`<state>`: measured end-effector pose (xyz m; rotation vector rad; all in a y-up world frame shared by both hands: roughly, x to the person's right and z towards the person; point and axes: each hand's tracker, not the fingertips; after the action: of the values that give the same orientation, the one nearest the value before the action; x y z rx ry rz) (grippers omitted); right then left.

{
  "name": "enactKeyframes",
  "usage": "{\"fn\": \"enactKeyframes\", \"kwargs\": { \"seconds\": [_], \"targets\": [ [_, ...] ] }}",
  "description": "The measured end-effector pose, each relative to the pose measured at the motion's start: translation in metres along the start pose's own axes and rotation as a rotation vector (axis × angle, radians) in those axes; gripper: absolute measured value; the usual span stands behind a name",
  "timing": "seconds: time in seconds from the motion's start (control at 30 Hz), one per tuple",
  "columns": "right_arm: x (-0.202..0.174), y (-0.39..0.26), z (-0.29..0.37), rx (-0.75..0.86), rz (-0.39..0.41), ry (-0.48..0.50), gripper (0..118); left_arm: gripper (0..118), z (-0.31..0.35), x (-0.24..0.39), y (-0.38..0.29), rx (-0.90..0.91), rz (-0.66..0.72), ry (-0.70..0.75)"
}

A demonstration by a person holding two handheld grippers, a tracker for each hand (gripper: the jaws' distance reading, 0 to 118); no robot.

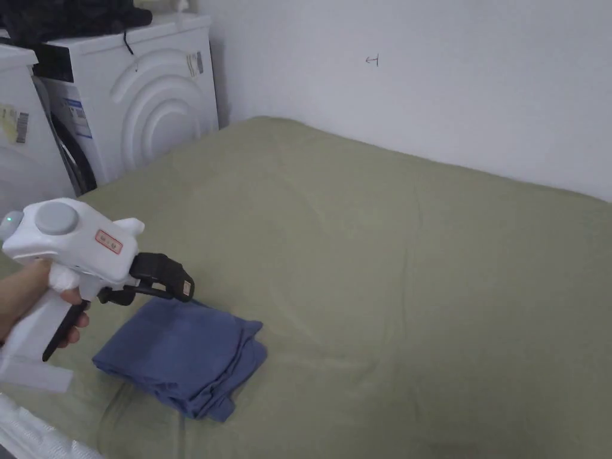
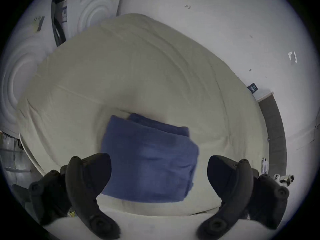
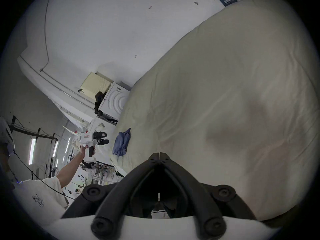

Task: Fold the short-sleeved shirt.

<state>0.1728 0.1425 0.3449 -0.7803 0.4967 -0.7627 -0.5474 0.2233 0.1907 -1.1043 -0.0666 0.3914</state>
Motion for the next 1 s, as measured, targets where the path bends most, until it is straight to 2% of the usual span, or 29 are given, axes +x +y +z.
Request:
{"fn": "enactKeyframes", "kwargs": {
  "seconds": [0.03,0.07,0.1,0.13,0.2,0.27,0.33,0.37,0.43,0.5,0.57,0.63,0.67,1.0],
  "targets": [
    [-0.001,0.001,0.005,0.009,0.006,0.004,0,96,0.001,0.018,-0.009,0.062,-0.034,0.031],
    [-0.003,0.003,0.01,0.016,0.013,0.004,0,65,0.003,0.038,-0.019,0.07,-0.058,0.026],
    [-0.005,0.004,0.016,0.034,0.038,-0.001,0,9,0.003,0.059,-0.029,0.096,-0.082,0.017],
    [-0.008,0.006,0.02,0.048,0.055,-0.011,0,1,0.001,0.081,-0.04,0.122,-0.109,0.022],
    [-0.019,0.01,0.029,0.089,0.112,-0.052,0,1,-0.006,0.13,-0.067,0.194,-0.182,0.022],
    [-0.036,0.013,0.038,0.147,0.19,-0.108,0,1,-0.008,0.186,-0.099,0.23,-0.224,-0.061],
    [-0.055,0.017,0.046,0.206,0.286,-0.163,0,1,-0.011,0.227,-0.118,0.269,-0.277,-0.163],
    [-0.069,0.018,0.048,0.251,0.358,-0.221,0,1,-0.011,0.247,-0.129,0.32,-0.276,-0.188],
    [-0.093,0.018,0.054,0.353,0.488,-0.342,0,1,-0.008,0.295,-0.162,0.451,-0.309,-0.149],
    [-0.114,0.016,0.058,0.469,0.593,-0.447,0,1,-0.005,0.338,-0.199,0.657,-0.423,-0.035],
    [-0.132,0.015,0.062,0.577,0.657,-0.529,0,1,0.002,0.363,-0.224,0.777,-0.465,-0.023],
    [-0.149,0.012,0.063,0.662,0.733,-0.641,0,1,0.014,0.384,-0.242,0.813,-0.523,-0.035],
    [-0.155,0.011,0.064,0.683,0.775,-0.659,0,1,0.02,0.391,-0.25,0.871,-0.509,-0.036],
    [-0.176,-0.001,0.07,0.714,0.774,-0.622,0,2,0.046,0.399,-0.262,0.94,-0.459,0.022]
  ]
}}
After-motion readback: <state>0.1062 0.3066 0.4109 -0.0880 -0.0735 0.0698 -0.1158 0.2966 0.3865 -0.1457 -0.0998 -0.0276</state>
